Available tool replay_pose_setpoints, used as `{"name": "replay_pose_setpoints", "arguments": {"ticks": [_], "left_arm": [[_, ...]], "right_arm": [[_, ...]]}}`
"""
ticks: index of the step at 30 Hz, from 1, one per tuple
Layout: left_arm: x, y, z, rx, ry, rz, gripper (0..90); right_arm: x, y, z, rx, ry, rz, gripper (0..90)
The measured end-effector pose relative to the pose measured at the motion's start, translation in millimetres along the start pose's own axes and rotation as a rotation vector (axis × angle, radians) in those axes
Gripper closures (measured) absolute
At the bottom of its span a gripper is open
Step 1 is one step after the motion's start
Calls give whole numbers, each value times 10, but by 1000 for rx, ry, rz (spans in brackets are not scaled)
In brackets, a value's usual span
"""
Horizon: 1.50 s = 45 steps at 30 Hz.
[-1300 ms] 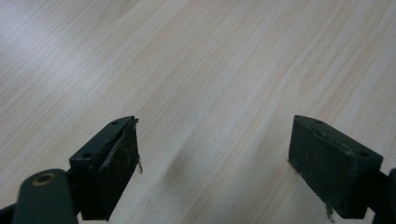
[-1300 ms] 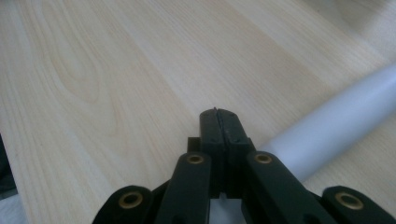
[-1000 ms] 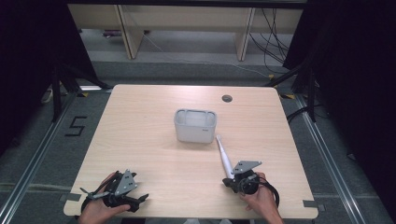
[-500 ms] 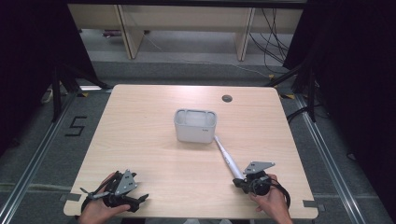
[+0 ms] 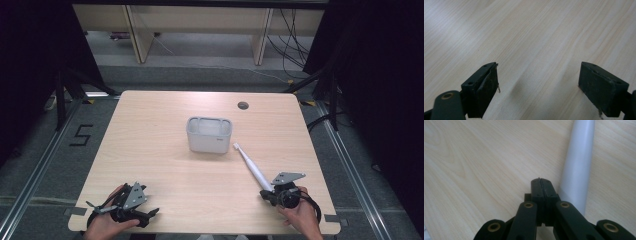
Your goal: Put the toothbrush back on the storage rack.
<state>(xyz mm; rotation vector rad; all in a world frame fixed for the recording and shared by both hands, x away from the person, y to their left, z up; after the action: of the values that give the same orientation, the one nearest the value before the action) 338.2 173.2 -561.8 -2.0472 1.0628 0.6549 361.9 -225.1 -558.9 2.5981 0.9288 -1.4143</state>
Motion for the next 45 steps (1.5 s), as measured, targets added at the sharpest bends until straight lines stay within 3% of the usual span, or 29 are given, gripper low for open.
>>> {"name": "replay_pose_setpoints", "arguments": {"ticks": [6, 7, 8, 14, 15, 17, 18, 20, 21, 22, 39, 41, 43, 45], "left_arm": [[3, 4, 3, -2, -3, 1, 157], [3, 5, 3, -4, -3, 1, 157], [-2, -2, 11, 4, -12, -1, 156], [2, -1, 12, 4, -13, 0, 157], [1, -2, 12, 5, -14, -2, 157], [2, 0, 13, 3, -13, 0, 157], [2, 0, 12, 4, -13, 1, 157], [1, -1, 12, 3, -13, -2, 157], [2, 0, 12, 4, -13, 1, 157], [2, 2, 12, 4, -13, 1, 157], [3, 1, 12, 5, -14, 2, 157], [3, 0, 13, 7, -15, -1, 157], [4, 3, 12, 4, -14, 1, 157], [3, 2, 12, 6, -14, 2, 157]], "right_arm": [[-26, 53, 7, 40, 3, 9, 900], [-22, 110, -15, -1, 23, 17, 900], [-42, 106, -8, 31, 16, 16, 900], [-82, 231, -13, 11, 25, 53, 900], [-88, 213, 9, 65, 11, 44, 900], [-99, 250, 6, 41, 9, 61, 900], [-100, 250, 12, 55, 6, 61, 900], [-94, 308, -27, 16, 37, 69, 900], [-112, 300, -2, 56, 12, 73, 900], [-111, 294, -7, 74, 20, 67, 900], [-146, 450, -33, 76, 18, 106, 900], [-167, 442, -20, 115, 2, 106, 900], [-149, 504, -48, 64, 30, 112, 900], [-176, 484, -27, 104, -1, 108, 900]]}}
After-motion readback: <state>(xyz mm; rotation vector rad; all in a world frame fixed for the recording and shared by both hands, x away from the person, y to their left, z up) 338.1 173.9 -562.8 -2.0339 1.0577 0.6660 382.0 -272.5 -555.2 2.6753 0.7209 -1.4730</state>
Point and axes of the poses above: each handheld gripper's, and its own axes: x roughly forward along the jaws, z roughly out of its underside, y roughly to its right, the point moved 8 cm from there along x, roughly forward along the jaws, and after that the axes turned 15 degrees about x, right-handed, at the moved point
